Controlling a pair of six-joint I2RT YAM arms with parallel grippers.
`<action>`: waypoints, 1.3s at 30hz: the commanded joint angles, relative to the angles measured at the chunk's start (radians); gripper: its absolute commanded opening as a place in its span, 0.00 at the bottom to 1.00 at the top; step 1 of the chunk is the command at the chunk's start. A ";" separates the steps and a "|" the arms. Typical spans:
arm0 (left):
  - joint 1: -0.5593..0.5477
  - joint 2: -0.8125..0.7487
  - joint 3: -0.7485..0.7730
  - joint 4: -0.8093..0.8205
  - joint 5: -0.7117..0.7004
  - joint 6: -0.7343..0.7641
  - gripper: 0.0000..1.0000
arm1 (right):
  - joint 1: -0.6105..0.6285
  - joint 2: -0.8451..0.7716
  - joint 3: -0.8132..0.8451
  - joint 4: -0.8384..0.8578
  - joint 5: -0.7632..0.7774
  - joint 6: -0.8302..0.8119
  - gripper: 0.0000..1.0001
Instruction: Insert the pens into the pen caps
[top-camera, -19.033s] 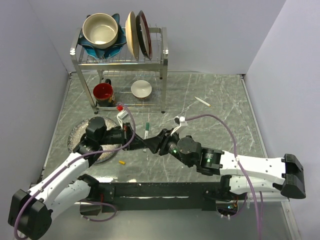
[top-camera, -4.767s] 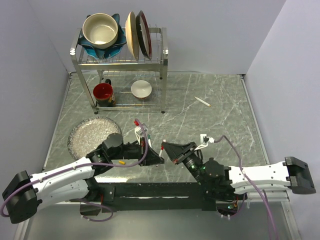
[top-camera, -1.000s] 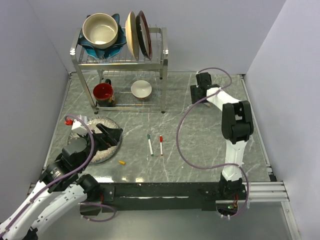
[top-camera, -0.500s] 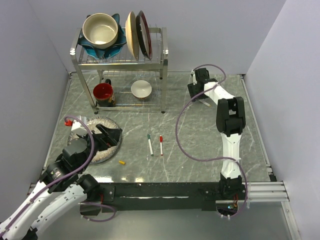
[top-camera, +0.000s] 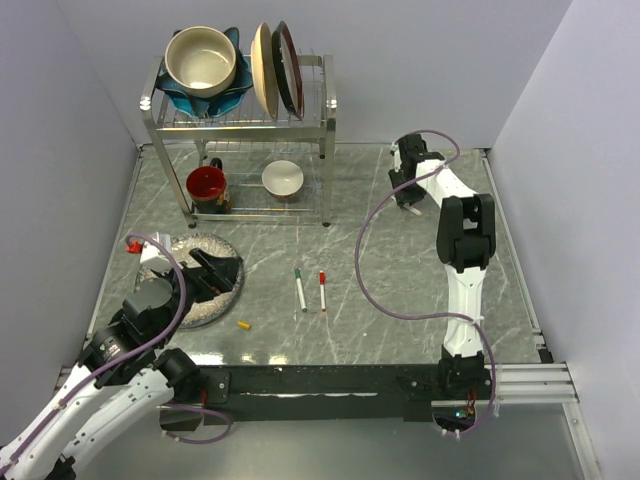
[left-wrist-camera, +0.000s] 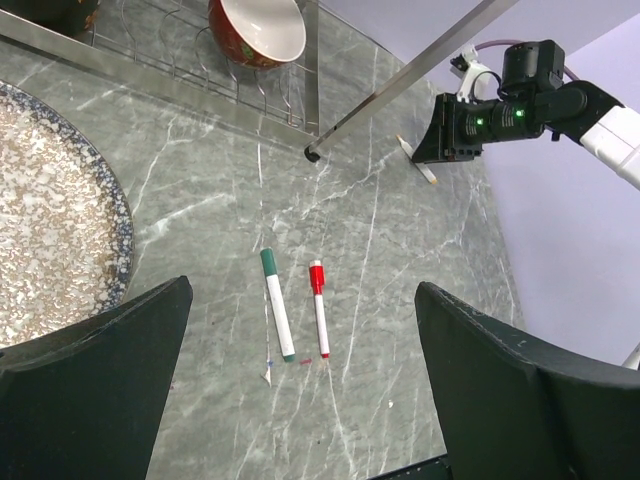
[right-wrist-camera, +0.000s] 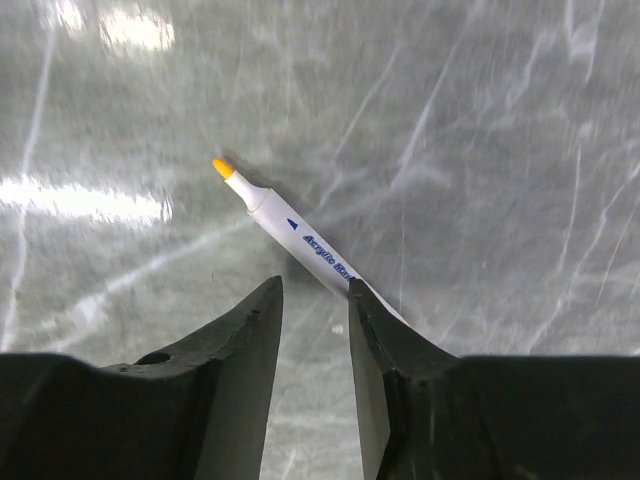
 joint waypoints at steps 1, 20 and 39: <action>-0.004 -0.011 -0.002 0.015 -0.020 0.012 0.98 | -0.006 -0.033 -0.041 -0.070 0.048 0.012 0.42; -0.004 -0.002 -0.004 0.023 -0.018 0.022 0.98 | -0.064 -0.004 0.007 -0.113 -0.027 -0.037 0.45; -0.004 0.024 -0.007 0.074 0.172 0.091 0.89 | 0.039 -0.332 -0.519 0.083 -0.138 0.242 0.00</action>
